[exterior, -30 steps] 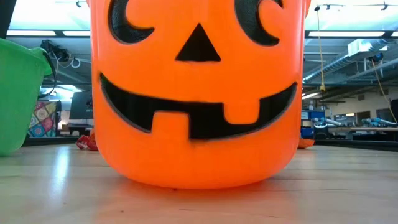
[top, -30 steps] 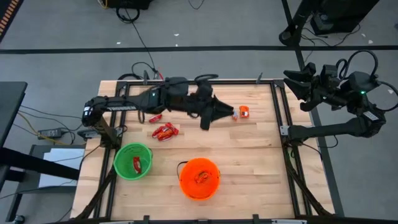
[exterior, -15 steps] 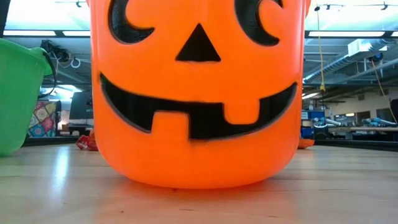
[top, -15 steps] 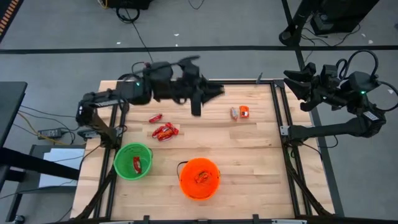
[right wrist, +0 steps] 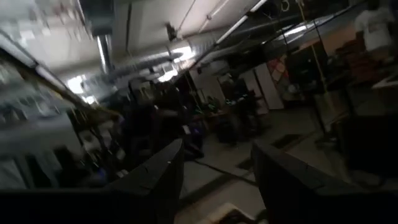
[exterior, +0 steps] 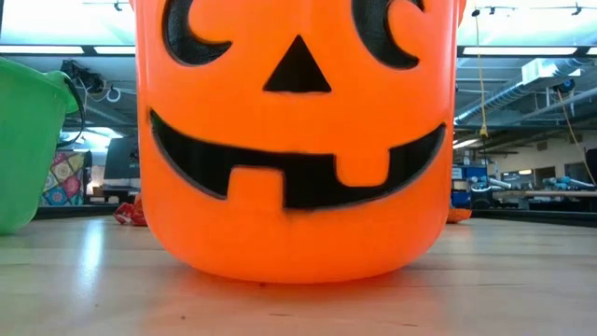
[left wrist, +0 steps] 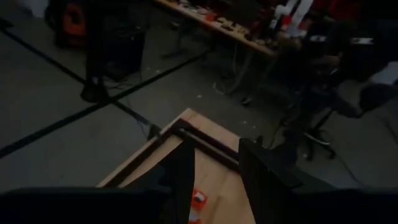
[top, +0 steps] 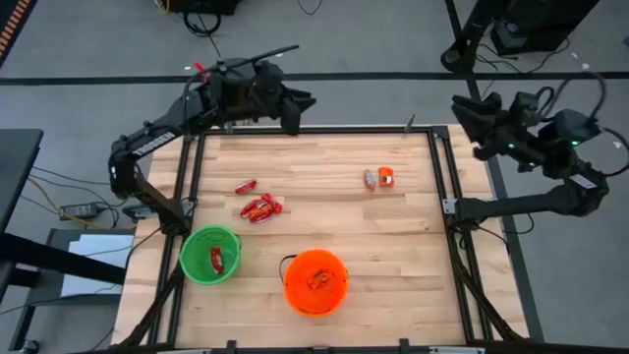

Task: Sort candy by brand, put in halloween buckets
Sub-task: Put the orange chocolate into the orange bucket

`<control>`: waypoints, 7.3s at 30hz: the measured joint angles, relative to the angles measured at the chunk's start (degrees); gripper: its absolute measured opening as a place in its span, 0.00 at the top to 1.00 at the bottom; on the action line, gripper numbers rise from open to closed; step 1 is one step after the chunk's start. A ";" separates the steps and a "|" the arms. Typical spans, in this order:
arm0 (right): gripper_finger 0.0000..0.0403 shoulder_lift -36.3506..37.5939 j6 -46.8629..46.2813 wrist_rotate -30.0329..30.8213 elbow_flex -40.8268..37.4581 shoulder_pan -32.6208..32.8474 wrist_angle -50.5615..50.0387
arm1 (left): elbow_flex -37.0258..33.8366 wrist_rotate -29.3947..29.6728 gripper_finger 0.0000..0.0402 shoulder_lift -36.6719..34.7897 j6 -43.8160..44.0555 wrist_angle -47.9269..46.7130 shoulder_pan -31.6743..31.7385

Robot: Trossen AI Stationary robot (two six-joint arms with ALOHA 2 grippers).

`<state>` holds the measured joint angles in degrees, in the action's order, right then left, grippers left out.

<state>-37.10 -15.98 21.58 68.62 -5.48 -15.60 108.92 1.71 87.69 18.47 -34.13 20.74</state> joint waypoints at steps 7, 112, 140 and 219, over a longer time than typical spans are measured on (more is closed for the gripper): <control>0.51 -7.80 4.00 -0.13 -0.07 0.02 -0.06 | -0.02 -0.05 0.67 -0.44 -0.33 -0.78 2.19; 0.45 -44.35 -13.86 -9.55 -22.73 -24.99 -22.04 | -29.73 -20.87 0.67 -13.89 3.40 7.48 5.39; 0.15 -44.34 -19.11 -11.91 -25.19 -27.04 -21.64 | -29.73 -22.59 0.67 -13.89 3.21 7.48 5.39; 0.91 -44.24 -31.90 -28.89 2.64 1.72 -9.51 | -29.70 -22.33 0.67 -13.89 2.92 7.74 9.39</control>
<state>-81.34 -47.88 -7.31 71.26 -3.76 -25.11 79.22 -20.62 73.80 21.38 -26.39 30.13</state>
